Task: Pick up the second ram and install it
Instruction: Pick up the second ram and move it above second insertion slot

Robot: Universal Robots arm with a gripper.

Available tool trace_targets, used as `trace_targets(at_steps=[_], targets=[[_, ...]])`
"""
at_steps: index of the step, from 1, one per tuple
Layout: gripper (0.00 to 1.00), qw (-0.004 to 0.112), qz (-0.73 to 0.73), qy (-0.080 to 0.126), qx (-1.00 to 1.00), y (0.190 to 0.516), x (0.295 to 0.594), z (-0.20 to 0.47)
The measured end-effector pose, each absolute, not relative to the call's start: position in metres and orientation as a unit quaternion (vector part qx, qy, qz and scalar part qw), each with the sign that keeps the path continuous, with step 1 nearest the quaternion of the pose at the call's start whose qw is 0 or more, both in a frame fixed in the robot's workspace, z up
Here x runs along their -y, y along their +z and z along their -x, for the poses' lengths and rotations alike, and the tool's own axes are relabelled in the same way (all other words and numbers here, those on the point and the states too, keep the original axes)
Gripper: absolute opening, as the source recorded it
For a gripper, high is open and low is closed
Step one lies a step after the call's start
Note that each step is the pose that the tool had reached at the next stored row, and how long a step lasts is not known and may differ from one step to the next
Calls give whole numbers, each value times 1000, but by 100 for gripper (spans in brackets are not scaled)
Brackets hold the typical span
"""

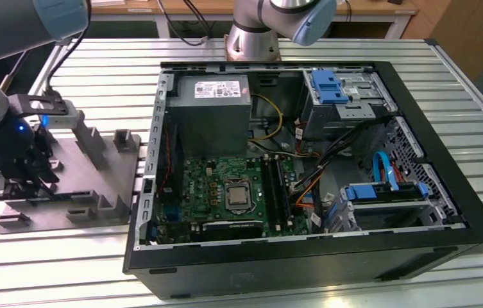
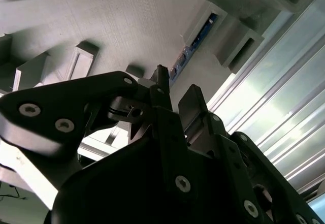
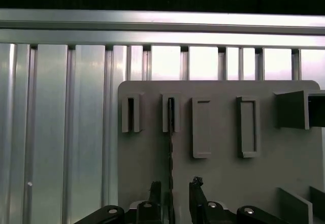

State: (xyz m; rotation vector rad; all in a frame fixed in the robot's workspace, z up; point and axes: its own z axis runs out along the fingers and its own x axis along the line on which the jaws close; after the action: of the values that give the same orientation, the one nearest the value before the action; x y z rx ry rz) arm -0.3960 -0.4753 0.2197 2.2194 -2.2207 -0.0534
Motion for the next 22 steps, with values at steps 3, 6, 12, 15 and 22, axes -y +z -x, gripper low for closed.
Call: trace_targets(at_steps=[3, 6, 12, 15, 22], targets=[[36, 2, -707, -16, 707, 218, 475, 396], [36, 2, -707, -16, 707, 217, 475, 396], [36, 2, -707, -16, 707, 215, 475, 396], [36, 2, -707, -16, 707, 215, 475, 396], [36, 2, -707, -16, 707, 211, 475, 396]])
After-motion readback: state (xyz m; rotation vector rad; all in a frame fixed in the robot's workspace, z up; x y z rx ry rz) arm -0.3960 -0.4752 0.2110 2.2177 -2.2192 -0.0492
